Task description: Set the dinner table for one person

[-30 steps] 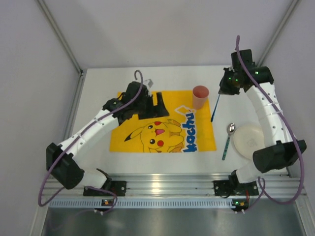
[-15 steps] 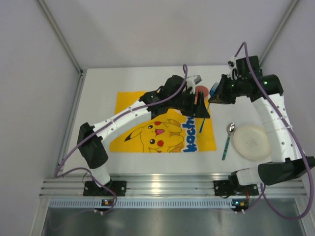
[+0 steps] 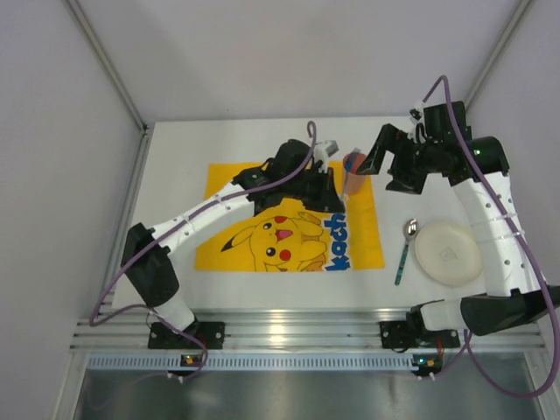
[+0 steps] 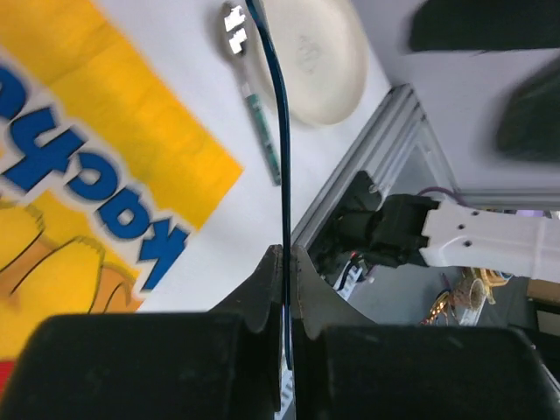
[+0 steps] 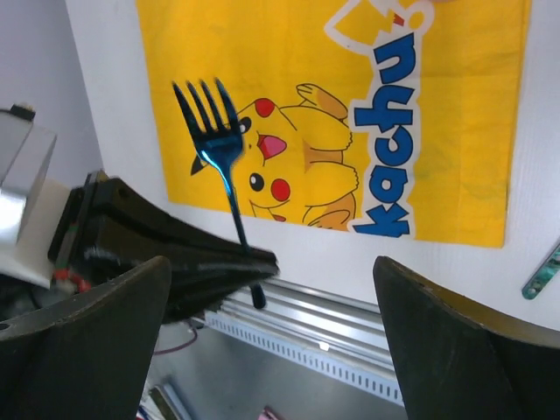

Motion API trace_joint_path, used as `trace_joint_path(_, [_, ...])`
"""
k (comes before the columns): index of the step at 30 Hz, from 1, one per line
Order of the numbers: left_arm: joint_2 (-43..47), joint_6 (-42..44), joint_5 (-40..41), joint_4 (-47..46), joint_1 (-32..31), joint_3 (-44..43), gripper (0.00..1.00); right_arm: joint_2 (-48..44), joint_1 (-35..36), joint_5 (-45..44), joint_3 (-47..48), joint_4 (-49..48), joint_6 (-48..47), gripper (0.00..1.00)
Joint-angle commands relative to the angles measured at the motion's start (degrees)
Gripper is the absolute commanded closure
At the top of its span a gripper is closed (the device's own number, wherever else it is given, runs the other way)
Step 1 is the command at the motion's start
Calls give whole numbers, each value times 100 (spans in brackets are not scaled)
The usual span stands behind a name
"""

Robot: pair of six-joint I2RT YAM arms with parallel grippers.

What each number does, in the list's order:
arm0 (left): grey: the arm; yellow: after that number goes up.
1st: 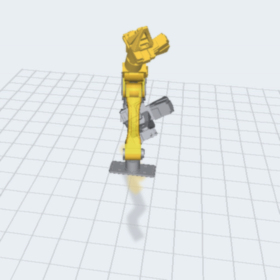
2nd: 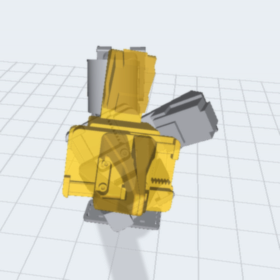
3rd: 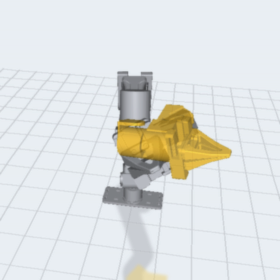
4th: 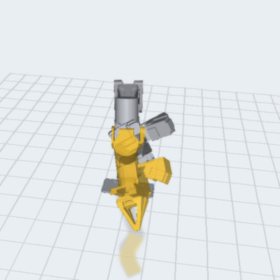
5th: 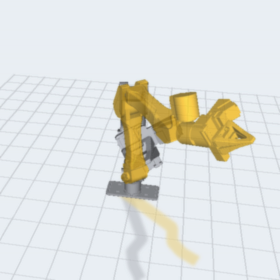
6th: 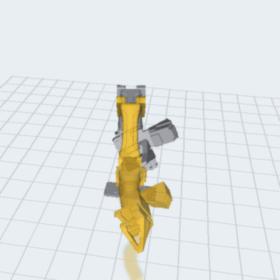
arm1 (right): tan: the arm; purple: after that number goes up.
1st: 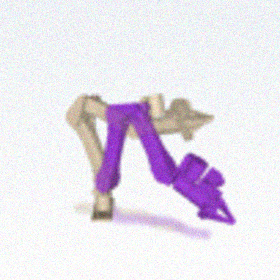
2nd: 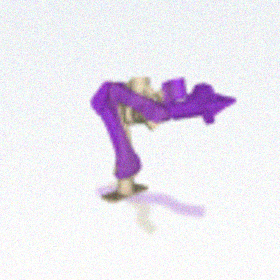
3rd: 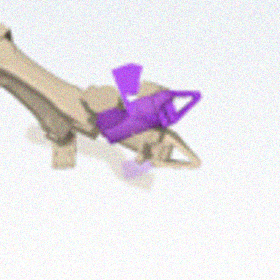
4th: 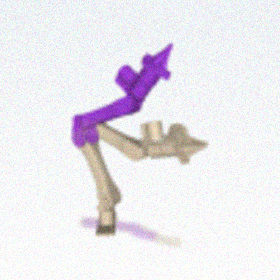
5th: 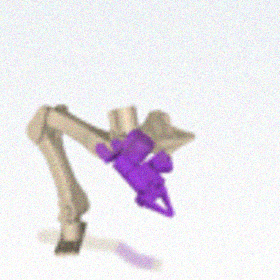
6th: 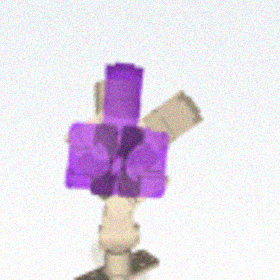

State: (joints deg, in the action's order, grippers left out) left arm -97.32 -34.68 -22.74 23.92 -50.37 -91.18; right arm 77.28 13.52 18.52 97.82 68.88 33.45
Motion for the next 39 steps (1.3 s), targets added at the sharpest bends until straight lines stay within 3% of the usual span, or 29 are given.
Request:
trace_joint_path(1, [608, 84, -141, 402, 912, 783, 100, -125, 28, -340, 316, 204, -102, 0])
trace_joint_path(5, [1485, 14, -1055, 113, 2222, 2617, 100, -204, 28, -543, 185, 284, -251, 0])
trace_joint_path(6, [1592, 14, -1231, -44, 2790, 2857, 100, -248, 19, -534, 46, 284, -260, 0])
trace_joint_path(8, [1733, 101, -1907, -168, 3338, 3410, 100, -274, 19, -499, -183, 257, -269, 0])
trace_joint_path(12, [1261, 294, -3260, -371, 4699, 3993, 100, -397, 19, -332, -482, 99, -234, 0])
trace_joint_path(15, [759, 120, -4105, -940, 5280, 4371, 100, -406, 19, -306, -510, 82, -286, 0])
trace_joint_path(18, [548, 48, -4326, -1250, 5650, 4390, 100, -371, 19, -323, -501, 143, -401, 0])
trace_joint_path(23, [4, 1102, -3791, 224, 5801, 3600, 100, -380, 19, -306, -536, 231, -559, 1])
trace_joint_path(30, [-779, 1138, -3922, 367, 5828, 3502, 96, -397, 2, -306, -694, 275, -787, 0])
trace_joint_path(39, [-1176, 1472, -3001, 1658, 5916, 3044, 88, -231, -16, -262, -694, 257, -981, 0])
